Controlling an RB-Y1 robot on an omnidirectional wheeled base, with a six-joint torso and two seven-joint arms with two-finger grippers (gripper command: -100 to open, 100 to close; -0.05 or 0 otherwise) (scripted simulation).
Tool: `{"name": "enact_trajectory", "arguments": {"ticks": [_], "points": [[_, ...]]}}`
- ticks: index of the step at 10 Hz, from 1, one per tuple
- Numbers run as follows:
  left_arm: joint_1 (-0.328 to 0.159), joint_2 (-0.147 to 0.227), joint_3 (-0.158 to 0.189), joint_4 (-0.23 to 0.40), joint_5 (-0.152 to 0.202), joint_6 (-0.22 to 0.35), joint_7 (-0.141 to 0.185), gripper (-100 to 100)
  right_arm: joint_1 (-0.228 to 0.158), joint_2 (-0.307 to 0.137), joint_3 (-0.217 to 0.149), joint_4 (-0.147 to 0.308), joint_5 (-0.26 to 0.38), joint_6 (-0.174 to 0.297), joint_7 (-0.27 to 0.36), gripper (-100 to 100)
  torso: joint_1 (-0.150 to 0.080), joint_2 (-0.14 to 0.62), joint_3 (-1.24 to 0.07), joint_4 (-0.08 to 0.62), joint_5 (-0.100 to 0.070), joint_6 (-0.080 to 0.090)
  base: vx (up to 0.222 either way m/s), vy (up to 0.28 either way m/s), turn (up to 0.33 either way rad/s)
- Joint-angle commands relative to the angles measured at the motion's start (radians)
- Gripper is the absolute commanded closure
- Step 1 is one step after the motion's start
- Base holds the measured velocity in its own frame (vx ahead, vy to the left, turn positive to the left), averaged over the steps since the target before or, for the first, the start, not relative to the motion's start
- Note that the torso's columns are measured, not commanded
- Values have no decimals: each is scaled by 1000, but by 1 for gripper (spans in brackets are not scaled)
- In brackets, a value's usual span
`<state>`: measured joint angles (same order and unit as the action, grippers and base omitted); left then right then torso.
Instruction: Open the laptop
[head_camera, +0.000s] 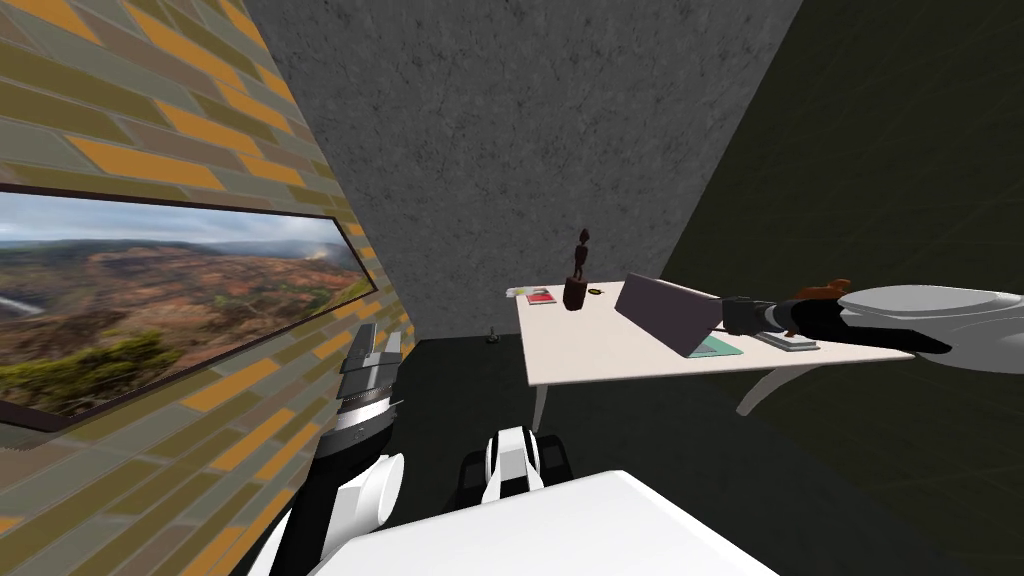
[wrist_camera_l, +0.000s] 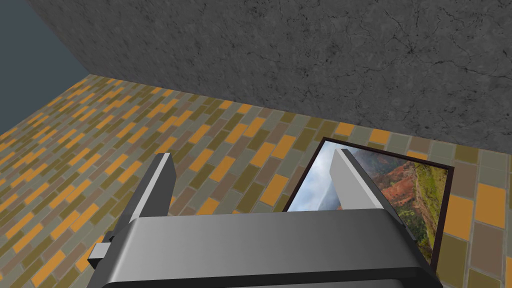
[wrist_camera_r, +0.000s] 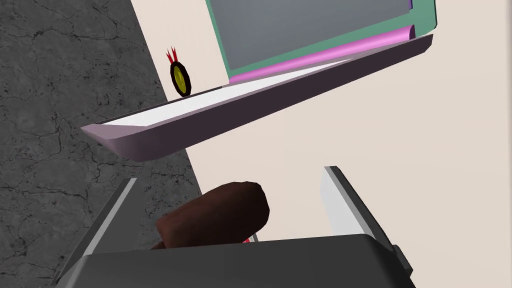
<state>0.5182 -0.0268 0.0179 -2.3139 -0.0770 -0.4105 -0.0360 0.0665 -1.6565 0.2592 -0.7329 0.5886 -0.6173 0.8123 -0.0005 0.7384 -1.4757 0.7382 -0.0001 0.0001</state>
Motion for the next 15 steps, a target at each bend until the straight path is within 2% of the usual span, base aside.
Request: {"name": "enact_trajectory", "arguments": {"ticks": [1,2,3,4,12,13,14,15], "points": [[0,0,0,0,0,0,0,0,1,-2,-1,0,0,2,0,-100,-1,0,0,0,-1,0,0,0,0],[0,0,0,0,0,0,0,0,1,-2,-1,0,0,2,0,100,-1,0,0,0,0,0,0,0,0],[0,0,0,0,0,0,0,0,3,-13,-1,-4,-23,-48,-50,100,0,0,0,0,0,0,2,-111,-28],[0,0,0,0,0,0,0,0,3,-13,-1,-4,-23,-51,-52,100,-5,0,0,0,-1,0,-3,-152,-7],[0,0,0,0,0,0,0,0,11,-55,-2,-18,-113,-259,-258,100,-7,-3,-2,-2,-5,0,-5,-152,-15],[0,0,0,0,0,0,0,0,7,-53,-3,-16,-105,-243,-239,100,-4,-4,-2,-2,-4,0,4,-60,-2],[0,0,0,0,0,0,0,0,0,-33,-7,-29,-111,-222,-205,-100,0,-4,-2,-2,-2,0,-70,12,127],[0,0,0,0,0,0,0,0,-3,-23,-10,-35,-113,-209,-186,-100,5,0,0,-1,1,-1,-115,31,137]]}}
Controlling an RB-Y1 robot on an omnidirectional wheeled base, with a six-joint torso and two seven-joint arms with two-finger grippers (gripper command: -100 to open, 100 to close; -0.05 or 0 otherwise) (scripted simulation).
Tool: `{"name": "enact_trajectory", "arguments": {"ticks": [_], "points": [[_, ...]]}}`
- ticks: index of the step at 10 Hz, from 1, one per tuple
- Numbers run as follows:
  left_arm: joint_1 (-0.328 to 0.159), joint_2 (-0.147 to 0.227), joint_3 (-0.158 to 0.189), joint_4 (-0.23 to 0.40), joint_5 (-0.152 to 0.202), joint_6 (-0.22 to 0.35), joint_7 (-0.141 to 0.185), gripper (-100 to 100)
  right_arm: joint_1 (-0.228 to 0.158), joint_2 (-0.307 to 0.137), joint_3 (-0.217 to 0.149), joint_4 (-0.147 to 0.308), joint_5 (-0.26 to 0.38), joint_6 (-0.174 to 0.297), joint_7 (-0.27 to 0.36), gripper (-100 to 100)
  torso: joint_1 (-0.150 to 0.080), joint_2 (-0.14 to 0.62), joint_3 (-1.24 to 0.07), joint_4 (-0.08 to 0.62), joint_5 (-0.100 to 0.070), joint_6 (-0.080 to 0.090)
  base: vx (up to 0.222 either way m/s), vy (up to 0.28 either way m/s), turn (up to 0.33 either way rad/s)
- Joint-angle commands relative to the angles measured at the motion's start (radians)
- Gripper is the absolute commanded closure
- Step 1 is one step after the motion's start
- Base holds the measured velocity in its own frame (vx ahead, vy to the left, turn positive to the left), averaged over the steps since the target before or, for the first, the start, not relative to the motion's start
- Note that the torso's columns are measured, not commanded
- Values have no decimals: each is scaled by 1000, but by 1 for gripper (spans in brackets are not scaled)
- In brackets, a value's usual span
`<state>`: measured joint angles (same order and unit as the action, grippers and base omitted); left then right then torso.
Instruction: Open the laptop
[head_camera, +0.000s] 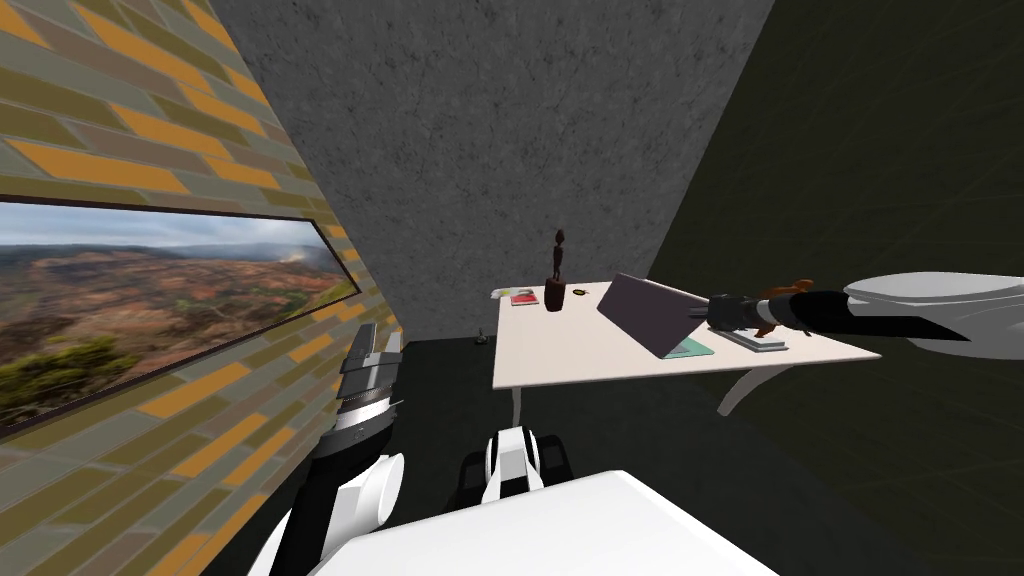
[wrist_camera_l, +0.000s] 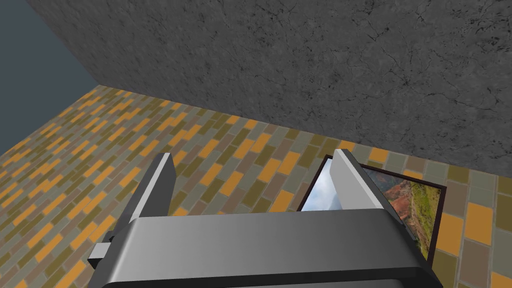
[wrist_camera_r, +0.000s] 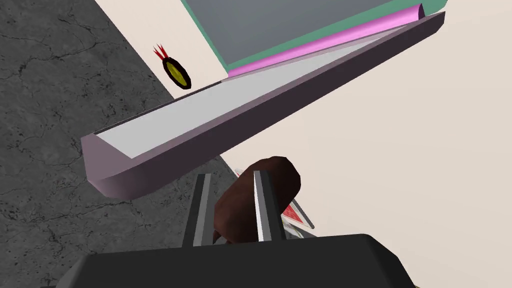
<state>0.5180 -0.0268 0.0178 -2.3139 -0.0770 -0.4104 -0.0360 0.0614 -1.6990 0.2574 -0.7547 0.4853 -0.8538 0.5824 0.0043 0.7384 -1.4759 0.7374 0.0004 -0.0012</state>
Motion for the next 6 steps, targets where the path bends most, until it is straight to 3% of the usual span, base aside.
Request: {"name": "enact_trajectory", "arguments": {"ticks": [1,6], "points": [[0,0,0,0,0,0,0,0,-2,31,-11,-19,-11,42,66,-100,0,3,2,2,1,1,-105,39,70],[0,0,0,0,0,0,0,0,-23,104,-30,-59,-19,138,202,-100,-5,0,0,1,-1,1,-96,39,114]]}}
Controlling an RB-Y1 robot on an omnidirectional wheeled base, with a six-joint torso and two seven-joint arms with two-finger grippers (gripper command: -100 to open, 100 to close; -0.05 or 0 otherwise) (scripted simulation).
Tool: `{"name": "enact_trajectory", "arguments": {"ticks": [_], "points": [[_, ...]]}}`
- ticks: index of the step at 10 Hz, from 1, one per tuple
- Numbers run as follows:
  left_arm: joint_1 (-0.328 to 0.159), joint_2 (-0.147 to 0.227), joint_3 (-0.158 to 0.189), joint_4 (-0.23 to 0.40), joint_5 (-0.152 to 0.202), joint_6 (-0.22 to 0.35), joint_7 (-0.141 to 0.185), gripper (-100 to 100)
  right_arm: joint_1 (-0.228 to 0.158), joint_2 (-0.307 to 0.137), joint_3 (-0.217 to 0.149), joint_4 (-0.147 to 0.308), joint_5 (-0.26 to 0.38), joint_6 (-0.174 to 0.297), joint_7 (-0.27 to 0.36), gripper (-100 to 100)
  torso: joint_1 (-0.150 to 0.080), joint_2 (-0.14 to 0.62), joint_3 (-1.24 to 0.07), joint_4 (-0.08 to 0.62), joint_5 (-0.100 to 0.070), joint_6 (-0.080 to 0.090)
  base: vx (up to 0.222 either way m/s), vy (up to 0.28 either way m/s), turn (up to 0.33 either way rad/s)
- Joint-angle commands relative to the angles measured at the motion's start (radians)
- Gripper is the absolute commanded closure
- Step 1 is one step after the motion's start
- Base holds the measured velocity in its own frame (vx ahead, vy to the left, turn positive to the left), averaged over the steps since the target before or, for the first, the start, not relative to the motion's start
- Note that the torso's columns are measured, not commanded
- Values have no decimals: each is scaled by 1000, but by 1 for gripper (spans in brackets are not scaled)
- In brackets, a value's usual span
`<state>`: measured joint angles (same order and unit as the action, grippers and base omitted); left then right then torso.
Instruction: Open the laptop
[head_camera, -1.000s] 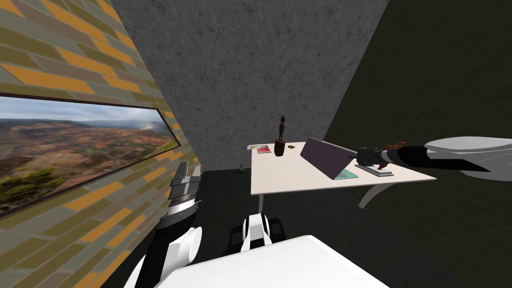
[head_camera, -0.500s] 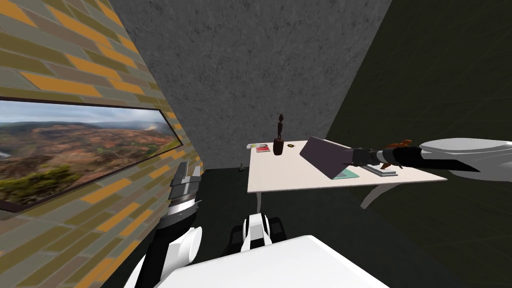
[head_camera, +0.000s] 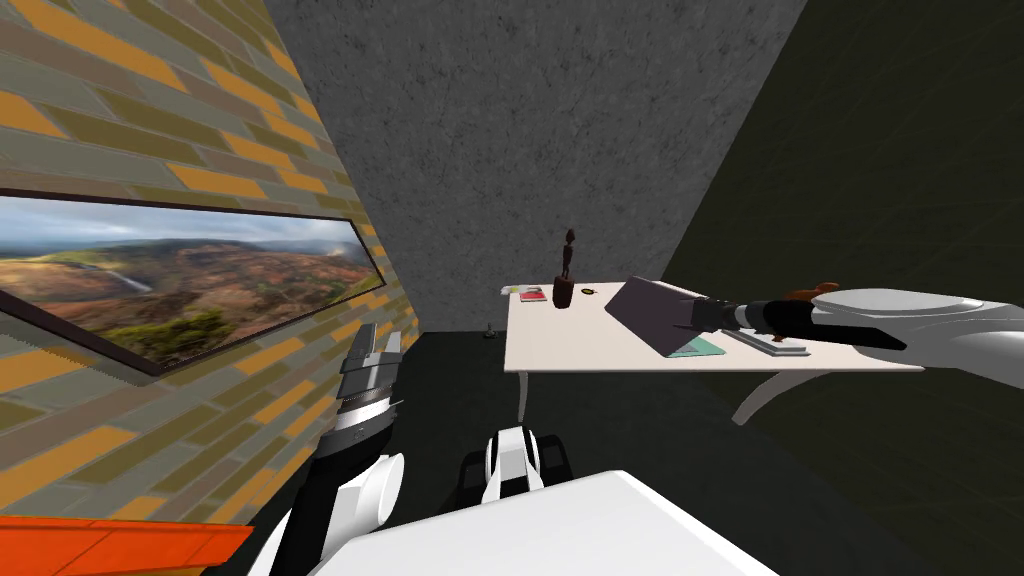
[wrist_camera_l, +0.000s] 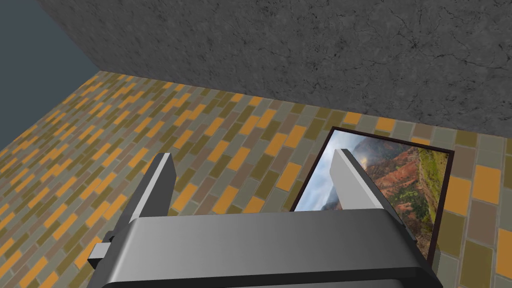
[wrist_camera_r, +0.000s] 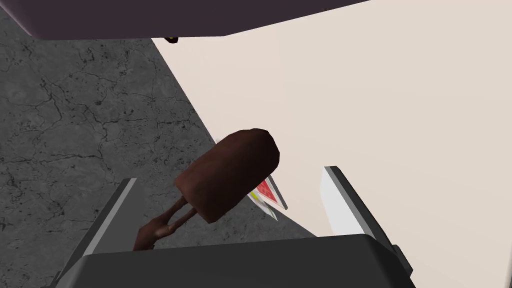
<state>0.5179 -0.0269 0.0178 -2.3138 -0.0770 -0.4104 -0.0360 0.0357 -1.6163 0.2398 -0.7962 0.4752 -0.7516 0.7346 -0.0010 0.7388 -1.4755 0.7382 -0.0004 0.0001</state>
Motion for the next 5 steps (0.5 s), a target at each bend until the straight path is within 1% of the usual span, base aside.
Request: {"name": "enact_trajectory", "arguments": {"ticks": [1,2,3,5], "points": [[0,0,0,0,0,0,0,0,-3,38,-16,-26,-10,57,80,-100,1,-1,0,0,0,0,-114,30,147],[0,0,0,0,0,0,0,0,-3,38,-16,-26,-10,57,88,-100,1,0,0,0,1,0,-84,14,36],[0,0,0,0,0,0,0,0,-8,54,-20,-35,-12,78,120,-100,0,-2,-1,0,0,1,-62,23,56],[0,0,0,0,0,0,0,0,-18,86,-28,-52,-16,120,180,-100,2,-2,-1,-1,1,-1,-96,31,139]]}}
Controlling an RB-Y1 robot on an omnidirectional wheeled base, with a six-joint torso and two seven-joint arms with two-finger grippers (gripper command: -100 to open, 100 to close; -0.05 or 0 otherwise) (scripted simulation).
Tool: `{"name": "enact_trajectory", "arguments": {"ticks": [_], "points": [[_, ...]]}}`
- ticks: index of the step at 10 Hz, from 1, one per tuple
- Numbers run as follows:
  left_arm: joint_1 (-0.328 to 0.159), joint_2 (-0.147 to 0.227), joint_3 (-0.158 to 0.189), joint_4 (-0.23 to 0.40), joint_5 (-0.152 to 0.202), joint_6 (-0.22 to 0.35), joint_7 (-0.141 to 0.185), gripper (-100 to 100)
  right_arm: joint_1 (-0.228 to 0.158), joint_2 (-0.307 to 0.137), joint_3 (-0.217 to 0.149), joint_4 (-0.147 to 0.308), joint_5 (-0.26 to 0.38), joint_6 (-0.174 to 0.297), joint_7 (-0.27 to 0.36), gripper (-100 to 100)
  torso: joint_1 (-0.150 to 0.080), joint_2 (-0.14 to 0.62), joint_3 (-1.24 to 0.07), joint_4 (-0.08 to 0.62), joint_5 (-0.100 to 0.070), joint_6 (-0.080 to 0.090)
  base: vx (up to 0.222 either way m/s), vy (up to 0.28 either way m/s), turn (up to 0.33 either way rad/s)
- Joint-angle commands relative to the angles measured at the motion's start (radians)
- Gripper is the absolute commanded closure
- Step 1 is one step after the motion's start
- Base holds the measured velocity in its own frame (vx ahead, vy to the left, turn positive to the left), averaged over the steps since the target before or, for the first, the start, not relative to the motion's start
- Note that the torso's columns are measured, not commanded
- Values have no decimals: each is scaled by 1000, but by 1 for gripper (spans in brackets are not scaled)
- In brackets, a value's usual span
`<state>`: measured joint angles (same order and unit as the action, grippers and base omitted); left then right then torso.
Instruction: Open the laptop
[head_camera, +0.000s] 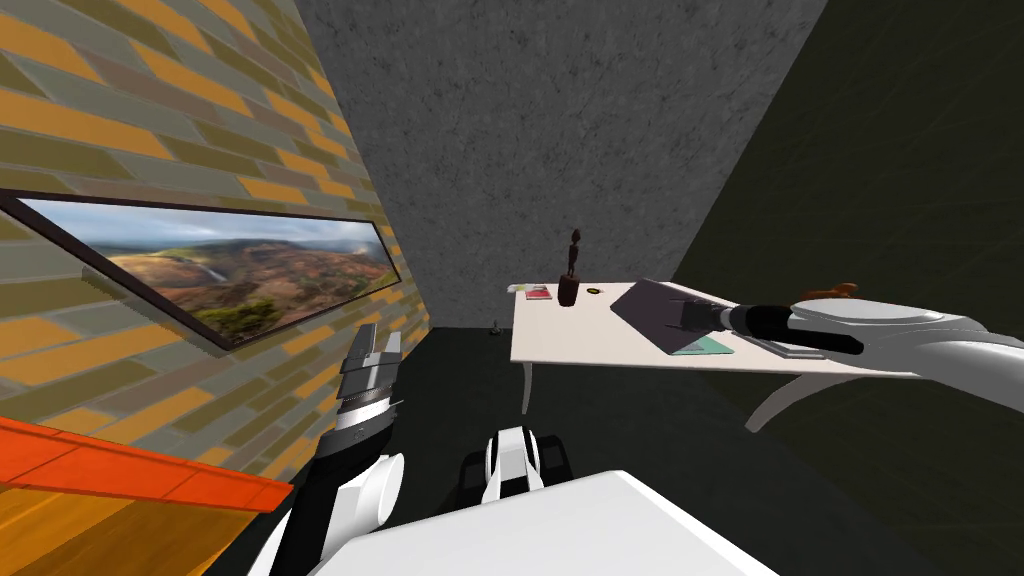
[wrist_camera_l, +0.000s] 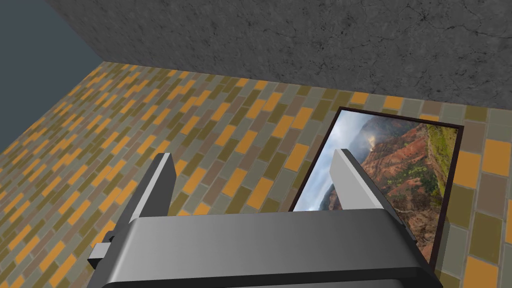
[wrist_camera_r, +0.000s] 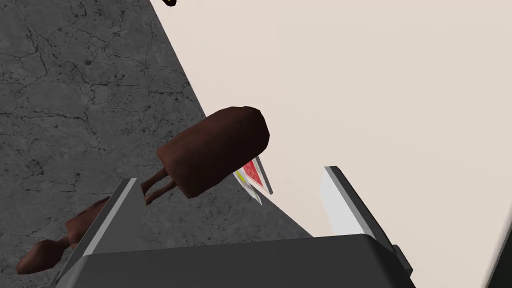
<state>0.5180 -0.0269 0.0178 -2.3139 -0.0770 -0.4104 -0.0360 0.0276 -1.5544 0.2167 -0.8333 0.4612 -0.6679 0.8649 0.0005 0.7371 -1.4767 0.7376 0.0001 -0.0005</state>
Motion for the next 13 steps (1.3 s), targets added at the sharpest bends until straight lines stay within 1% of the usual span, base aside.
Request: {"name": "enact_trajectory", "arguments": {"ticks": [1,4,7,10,13], "points": [[0,0,0,0,0,0,0,0,-14,40,-9,-24,-4,56,79,-100,0,2,1,1,0,0,-111,37,144],[0,0,0,0,0,0,0,0,-29,79,-20,-47,-7,111,164,-100,-1,1,1,1,0,1,-102,38,94],[0,0,0,0,0,0,0,0,-42,107,-31,-64,-1,157,232,-100,-2,0,0,0,-1,1,-87,6,80],[0,0,0,0,0,0,0,0,-53,120,-45,-75,18,195,289,-100,-2,0,0,0,-1,1,-61,-34,42],[0,0,0,0,0,0,0,0,-64,124,-62,-79,50,229,336,-100,-2,1,1,1,0,1,-63,-65,16]]}}
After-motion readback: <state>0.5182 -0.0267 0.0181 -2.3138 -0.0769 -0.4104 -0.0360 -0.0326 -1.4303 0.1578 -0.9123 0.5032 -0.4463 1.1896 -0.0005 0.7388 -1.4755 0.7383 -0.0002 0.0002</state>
